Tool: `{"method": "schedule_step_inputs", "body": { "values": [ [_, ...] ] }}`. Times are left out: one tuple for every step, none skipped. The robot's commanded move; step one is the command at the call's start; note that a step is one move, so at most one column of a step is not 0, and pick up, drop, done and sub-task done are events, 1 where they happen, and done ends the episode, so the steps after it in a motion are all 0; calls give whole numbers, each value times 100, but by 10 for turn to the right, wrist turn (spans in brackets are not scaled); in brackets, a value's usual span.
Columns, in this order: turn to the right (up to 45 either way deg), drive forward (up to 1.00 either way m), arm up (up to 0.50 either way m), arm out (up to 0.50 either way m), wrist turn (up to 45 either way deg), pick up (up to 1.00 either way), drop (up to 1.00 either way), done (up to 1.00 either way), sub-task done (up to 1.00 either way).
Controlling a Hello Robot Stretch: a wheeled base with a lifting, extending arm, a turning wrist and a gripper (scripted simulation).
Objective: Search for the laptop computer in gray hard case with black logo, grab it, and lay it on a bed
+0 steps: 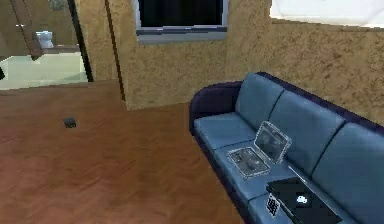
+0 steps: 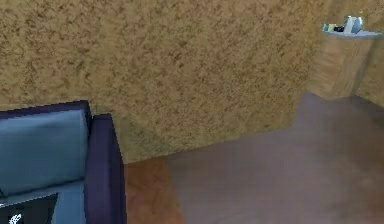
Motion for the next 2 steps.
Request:
{"method": "schedule_step_inputs", "body": {
  "values": [
    [-30, 0, 0, 0, 0, 0, 0, 0, 0],
    [0, 15, 0, 0, 0, 0, 0, 0, 0]
  ]
}}
